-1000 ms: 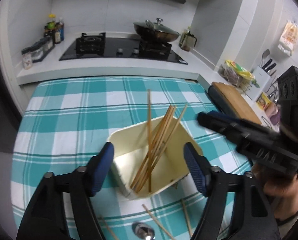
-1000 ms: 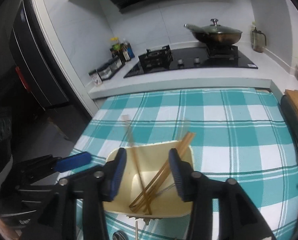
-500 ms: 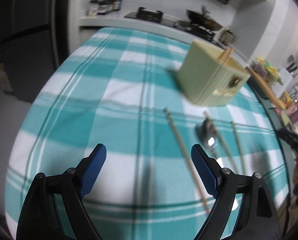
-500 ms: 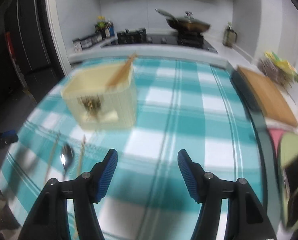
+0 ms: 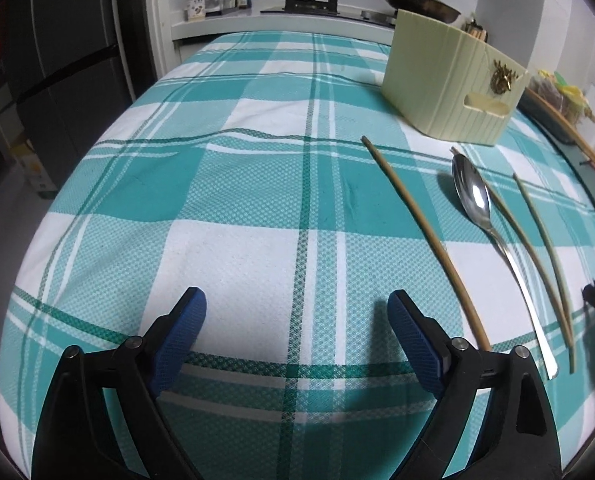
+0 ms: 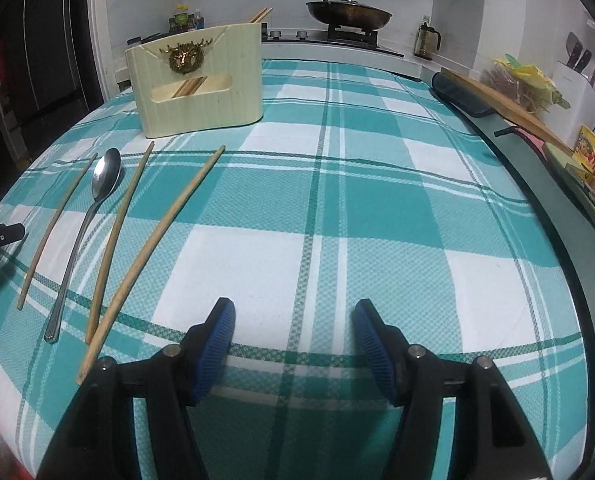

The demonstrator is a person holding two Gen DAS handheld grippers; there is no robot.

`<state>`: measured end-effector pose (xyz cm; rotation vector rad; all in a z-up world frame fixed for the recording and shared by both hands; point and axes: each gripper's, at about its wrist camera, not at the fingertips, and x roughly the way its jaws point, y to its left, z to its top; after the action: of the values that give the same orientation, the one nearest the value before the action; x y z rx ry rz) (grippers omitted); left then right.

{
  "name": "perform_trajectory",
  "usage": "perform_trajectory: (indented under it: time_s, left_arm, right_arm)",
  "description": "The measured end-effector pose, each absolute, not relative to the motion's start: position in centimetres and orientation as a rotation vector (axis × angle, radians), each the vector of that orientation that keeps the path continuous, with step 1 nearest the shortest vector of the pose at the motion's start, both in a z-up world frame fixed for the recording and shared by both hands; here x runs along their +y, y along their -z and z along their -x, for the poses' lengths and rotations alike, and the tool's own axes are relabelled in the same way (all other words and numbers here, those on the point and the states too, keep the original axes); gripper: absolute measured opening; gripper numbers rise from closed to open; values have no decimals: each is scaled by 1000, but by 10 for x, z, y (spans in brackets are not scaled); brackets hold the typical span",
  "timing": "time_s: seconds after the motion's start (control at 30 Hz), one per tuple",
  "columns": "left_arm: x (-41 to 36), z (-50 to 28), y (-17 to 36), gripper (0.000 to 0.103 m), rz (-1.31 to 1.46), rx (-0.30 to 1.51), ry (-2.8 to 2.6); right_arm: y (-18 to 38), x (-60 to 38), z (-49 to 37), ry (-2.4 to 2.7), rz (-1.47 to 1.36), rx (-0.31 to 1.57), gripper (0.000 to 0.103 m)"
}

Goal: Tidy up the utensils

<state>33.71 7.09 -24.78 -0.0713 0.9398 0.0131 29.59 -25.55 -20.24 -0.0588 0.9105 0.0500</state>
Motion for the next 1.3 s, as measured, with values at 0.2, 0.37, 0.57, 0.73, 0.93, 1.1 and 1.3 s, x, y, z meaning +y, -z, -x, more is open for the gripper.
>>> perform_trajectory:
  time_s: [0.2, 0.37, 0.57, 0.73, 0.93, 1.1, 1.3]
  left_arm:
    - [61, -339, 250, 100, 15, 958, -36]
    - [63, -339, 250, 102, 21, 963, -39]
    - [62, -339, 251, 103, 22, 964, -37]
    - [62, -339, 251, 103, 21, 964, -37]
    - [62, -339, 250, 103, 22, 964, -37]
    - [62, -339, 250, 102, 24, 963, -36]
    - [65, -337, 248, 102, 63, 945, -10]
  right_arm:
    - [204, -257, -297, -47, 42, 910, 65]
    - [204, -256, -296, -43, 48, 910, 65]
    - [204, -255, -297, -41, 51, 909, 65]
    - [204, -256, -297, -40, 53, 909, 65]
    - [204, -256, -297, -40, 52, 909, 65]
    - [204, -256, -297, -41, 52, 909, 65]
    - [204, -256, -297, -41, 51, 908, 65]
